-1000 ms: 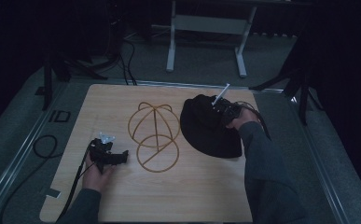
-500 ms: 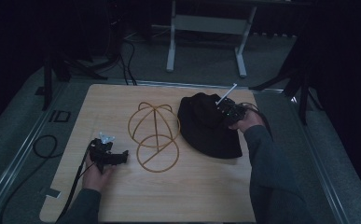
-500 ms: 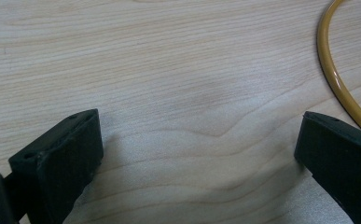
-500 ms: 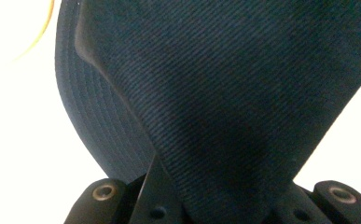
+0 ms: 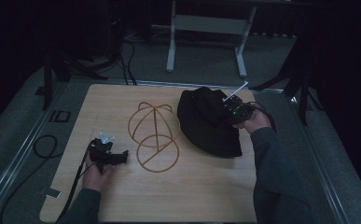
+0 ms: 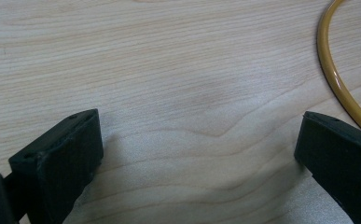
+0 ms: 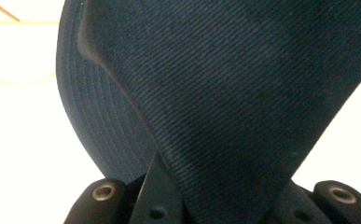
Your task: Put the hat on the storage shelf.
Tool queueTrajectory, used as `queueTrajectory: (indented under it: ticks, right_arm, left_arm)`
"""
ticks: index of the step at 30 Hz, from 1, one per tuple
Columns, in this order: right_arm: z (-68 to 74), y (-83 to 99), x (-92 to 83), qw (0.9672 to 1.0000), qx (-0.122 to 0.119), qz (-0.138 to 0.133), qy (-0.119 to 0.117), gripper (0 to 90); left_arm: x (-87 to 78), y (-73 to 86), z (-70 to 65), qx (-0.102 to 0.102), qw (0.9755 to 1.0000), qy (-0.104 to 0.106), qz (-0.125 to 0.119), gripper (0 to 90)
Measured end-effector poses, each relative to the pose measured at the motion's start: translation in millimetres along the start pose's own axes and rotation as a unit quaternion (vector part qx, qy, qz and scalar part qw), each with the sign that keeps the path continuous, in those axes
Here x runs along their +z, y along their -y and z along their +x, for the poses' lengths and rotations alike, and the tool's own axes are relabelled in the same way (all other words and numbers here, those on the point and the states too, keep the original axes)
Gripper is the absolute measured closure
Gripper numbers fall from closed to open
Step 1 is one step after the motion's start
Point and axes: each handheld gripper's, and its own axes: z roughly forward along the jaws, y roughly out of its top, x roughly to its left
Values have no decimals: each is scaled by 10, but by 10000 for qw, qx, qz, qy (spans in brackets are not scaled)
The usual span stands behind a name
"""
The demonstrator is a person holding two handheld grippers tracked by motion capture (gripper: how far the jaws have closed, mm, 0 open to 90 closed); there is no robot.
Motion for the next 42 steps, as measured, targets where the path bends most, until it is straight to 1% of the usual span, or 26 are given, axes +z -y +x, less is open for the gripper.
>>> queueTrajectory:
  ticks: [5,9,14,15,17,20,28,36,42]
  right_arm:
    - [-16,7,-86,9999,40,-107,3,869]
    - [-10,-5,-162,9998,-2,-182,14,869]
    - [29,-17,-239,9995,-36,-317,-47,869]
    - [49,-29,-274,9991,-97,-402,-86,870]
    - [60,-40,-305,9990,-62,-425,-133,869]
    - [71,-45,-344,9987,-91,-480,-140,870]
    - [55,2,-437,9979,-76,-607,-198,870]
    - [66,40,-527,9969,-153,-736,-228,869]
    - [99,49,-604,9957,-226,-867,-240,870]
  left_arm:
    - [0,0,-1,-7,10000,-1,-3,12]
    - [1,0,0,-9,10000,5,-8,12]
    - [3,0,-3,-27,10000,-3,-21,12]
    - [4,1,-5,-37,10000,-5,-30,12]
    - [3,0,-3,-28,10000,1,-25,12]
    - [3,0,-3,-29,10000,4,-24,12]
    - [3,0,-3,-29,10000,5,-22,12]
    - [4,0,-3,-31,10000,3,-30,12]
    - [2,-1,-1,-20,10000,2,-16,12]
